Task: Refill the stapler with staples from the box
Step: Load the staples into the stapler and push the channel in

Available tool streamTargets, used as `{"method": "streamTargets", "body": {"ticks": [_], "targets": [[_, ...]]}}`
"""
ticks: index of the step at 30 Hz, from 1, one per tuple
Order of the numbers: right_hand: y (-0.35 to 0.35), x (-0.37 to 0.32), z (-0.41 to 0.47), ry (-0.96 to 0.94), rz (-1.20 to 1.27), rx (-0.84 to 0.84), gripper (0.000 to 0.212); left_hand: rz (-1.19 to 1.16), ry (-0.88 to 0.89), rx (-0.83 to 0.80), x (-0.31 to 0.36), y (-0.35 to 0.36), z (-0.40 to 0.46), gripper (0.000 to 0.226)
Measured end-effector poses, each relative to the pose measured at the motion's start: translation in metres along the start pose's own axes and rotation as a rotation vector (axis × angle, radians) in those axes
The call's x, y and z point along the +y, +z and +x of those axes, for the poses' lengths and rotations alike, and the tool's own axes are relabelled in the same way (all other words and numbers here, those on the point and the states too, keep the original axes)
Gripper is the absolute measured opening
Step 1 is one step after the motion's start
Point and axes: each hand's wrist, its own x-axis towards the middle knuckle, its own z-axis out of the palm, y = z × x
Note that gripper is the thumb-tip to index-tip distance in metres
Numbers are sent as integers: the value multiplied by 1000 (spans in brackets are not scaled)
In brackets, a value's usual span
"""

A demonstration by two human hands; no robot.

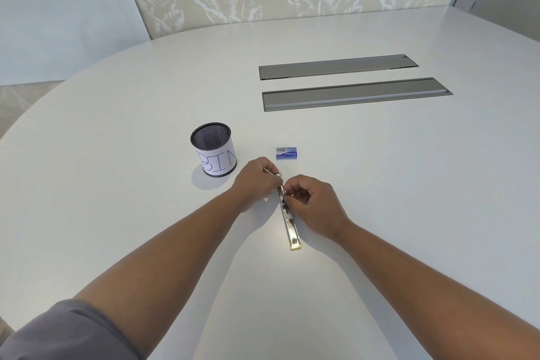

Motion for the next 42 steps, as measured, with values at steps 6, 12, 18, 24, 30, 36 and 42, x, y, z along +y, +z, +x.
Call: {"method": "streamTargets", "body": {"ticks": [6,12,18,24,30,36,42], "targets": [[0,1,1,6,-7,-12,23,-81,-77,-62,7,-7,6,17],[1,2,1,21,-4,-17,19,-119,-64,-75,4,-10,8,13],[1,1,1,26,-8,-40,12,-149,-80,-47,4,-9,9,14],[2,0,1,16,-30,-49,6,-145,-74,-31,2,-8,9,11],[3,-1,1,14,-69,-53,5,-102,-49,-46,4,-8,5,12],[6,-2,0,-8,-151,-34,13,-137,-98,-51,8,-9,5,17],[8,-1,3,-27,-258,-23,17,-193,-148,-78,11,-11,7,22]]}}
